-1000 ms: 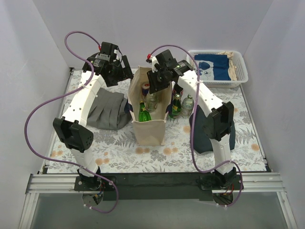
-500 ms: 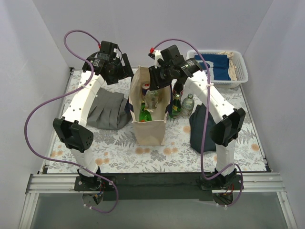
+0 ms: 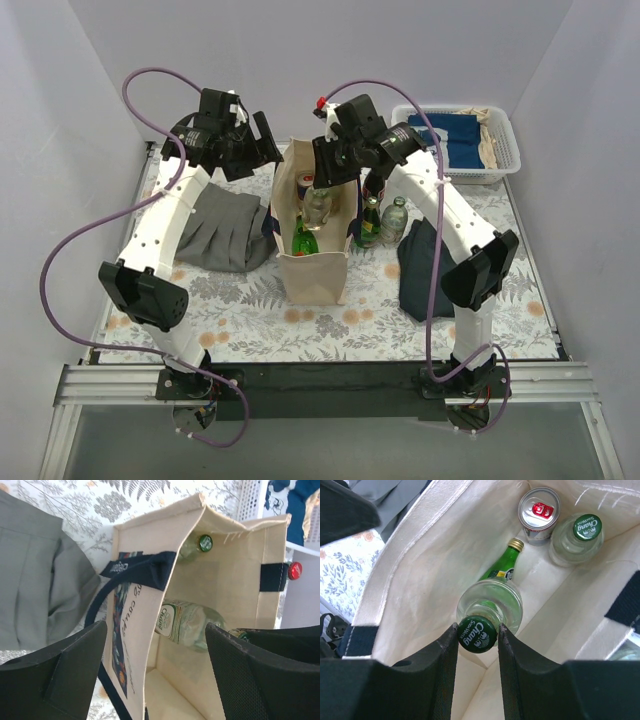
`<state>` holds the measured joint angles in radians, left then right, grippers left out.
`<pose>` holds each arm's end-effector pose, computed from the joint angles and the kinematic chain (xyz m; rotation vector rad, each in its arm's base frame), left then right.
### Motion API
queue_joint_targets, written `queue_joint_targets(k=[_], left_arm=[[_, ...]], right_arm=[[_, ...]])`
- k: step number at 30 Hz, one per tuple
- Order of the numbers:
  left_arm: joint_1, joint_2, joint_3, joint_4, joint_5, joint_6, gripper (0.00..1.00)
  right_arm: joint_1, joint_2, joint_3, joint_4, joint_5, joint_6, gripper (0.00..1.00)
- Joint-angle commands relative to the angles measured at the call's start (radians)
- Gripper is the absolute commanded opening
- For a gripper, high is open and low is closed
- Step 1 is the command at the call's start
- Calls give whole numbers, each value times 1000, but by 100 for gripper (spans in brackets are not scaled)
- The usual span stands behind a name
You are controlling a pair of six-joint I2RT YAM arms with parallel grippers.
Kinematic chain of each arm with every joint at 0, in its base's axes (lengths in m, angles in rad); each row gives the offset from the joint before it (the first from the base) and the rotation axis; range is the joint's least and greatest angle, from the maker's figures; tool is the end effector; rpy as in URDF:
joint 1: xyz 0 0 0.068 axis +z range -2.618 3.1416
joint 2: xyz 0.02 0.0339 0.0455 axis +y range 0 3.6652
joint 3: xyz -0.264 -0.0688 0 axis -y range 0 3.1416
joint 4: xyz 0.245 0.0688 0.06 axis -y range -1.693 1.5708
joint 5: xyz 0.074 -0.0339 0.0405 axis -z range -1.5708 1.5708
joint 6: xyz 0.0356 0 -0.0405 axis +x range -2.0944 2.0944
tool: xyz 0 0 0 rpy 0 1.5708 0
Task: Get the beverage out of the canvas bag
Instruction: Take out the drink from the canvas bag.
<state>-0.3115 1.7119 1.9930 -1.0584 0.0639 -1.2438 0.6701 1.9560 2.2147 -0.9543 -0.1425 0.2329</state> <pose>0.3362 -0.1106 0.4237 -1.0955 2.2520 -0.7931 0.3296 0.2676 0.4088 -0.5832 2.2652 0.6273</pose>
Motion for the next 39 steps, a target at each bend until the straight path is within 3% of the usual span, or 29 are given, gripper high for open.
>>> queue_joint_targets(k=[1, 30, 39], left_arm=[[3, -75, -34, 32, 100, -14, 77], [3, -163, -140, 46, 113, -25, 76], [3, -178, -164, 70, 119, -28, 76]], right_arm=[[9, -144, 36, 88, 17, 48, 1], [16, -327, 103, 88, 138, 85, 1], [17, -411, 42, 91, 314, 82, 1]])
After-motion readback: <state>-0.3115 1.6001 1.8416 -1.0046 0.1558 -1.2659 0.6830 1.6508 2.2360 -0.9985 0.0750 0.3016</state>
